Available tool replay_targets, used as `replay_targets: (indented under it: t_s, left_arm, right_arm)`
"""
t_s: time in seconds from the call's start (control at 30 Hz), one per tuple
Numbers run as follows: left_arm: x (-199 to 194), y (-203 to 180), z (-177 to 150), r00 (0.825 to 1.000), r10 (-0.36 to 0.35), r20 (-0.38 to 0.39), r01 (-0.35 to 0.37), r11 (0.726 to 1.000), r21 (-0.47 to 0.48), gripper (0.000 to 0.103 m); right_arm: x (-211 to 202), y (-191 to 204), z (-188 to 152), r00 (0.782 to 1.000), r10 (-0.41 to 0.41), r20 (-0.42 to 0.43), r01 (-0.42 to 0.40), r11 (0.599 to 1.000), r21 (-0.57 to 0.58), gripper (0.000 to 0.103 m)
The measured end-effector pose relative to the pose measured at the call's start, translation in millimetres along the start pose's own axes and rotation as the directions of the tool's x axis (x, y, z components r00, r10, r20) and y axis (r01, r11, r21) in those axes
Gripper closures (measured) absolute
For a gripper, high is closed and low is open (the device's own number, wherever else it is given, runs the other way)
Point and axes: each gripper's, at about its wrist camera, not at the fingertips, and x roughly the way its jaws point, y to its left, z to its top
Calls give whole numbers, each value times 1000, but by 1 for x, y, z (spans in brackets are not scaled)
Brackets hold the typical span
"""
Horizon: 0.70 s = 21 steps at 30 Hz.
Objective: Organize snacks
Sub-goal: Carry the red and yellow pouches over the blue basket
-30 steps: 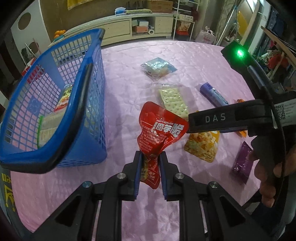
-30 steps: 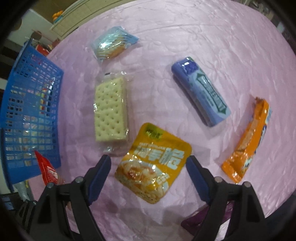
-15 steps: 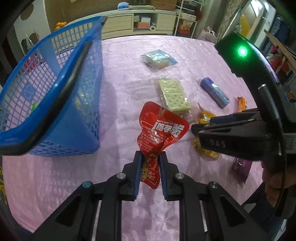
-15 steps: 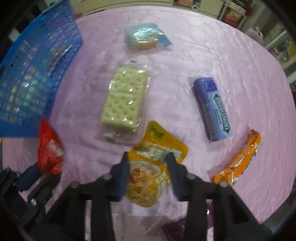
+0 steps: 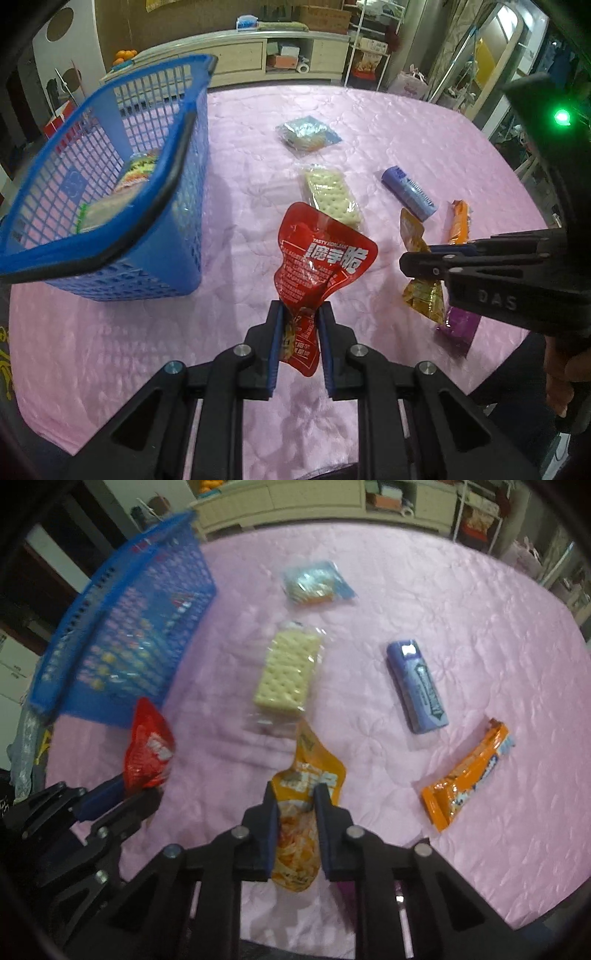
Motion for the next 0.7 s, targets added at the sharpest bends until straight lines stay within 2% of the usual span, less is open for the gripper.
replay_targets:
  t_s: [0.3,0.4,0.67,0.7]
  left_arm:
    - [-48,-1,-5,997,-12,81,13,1000,-3,86]
    - [-64,1,-5,994,-10,106,11,1000,-7,86]
    - [-113,14,-9,984,-11,176,12,1000,-5,86]
    - [-118,17,-8,983,-11,183,12,1000,-4,86]
  right_arm:
    - [-63,21,-38,993,38,114,-29,996,-81,82]
    - [-101,18,-58,987,43,153,-27,994,-107,82]
    - [-147,44,-69,956,57,287,4,978,-209,82]
    - [-150,47,-68,957,28,288,30,980,-196,82]
